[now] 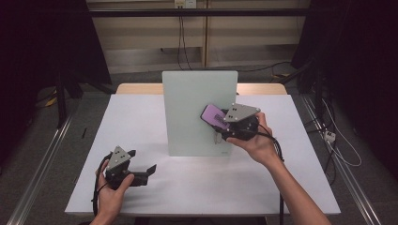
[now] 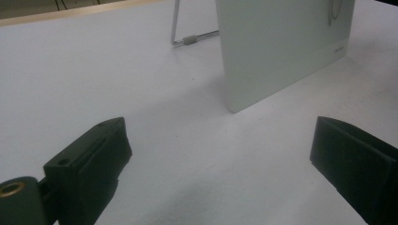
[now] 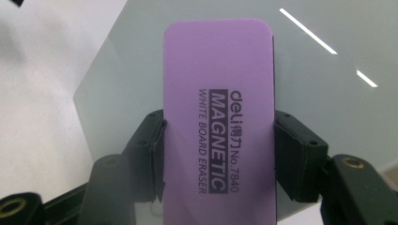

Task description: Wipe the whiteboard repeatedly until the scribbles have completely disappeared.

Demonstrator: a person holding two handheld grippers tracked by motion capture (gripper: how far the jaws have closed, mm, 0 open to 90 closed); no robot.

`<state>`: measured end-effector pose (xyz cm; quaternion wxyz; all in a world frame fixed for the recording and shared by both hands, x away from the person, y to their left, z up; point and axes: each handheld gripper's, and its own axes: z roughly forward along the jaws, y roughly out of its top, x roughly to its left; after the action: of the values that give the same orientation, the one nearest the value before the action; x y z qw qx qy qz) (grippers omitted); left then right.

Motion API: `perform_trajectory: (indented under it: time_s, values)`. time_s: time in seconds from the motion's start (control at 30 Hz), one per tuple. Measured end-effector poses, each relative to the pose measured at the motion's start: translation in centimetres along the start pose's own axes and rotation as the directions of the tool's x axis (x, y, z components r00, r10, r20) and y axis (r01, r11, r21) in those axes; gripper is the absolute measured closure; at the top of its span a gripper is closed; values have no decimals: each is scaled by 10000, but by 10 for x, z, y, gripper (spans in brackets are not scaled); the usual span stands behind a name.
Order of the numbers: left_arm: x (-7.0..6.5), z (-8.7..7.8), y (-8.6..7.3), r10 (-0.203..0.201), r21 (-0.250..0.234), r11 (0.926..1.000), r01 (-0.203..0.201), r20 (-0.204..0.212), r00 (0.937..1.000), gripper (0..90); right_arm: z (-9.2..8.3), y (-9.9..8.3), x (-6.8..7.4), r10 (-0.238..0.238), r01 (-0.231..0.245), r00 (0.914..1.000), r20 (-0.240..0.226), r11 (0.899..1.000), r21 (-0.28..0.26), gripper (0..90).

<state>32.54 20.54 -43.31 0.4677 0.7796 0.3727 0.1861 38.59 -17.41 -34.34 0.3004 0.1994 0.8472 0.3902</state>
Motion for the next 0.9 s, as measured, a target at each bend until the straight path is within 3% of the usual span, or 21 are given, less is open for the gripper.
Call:
perform_trajectory:
  time_s: [0.27, 0.9]
  values:
    - [0, 0, 0, 49, 15, 10000, -49, -8, 10000, 48, 11, -14, 19, -325, 345, 9987, -393, 9982, 495, 426]
    - [0, 0, 0, 37, 12, 10000, -37, -5, 10000, 48, 32, -40, 48, -191, 324, 9911, -1319, 9946, 990, 426]
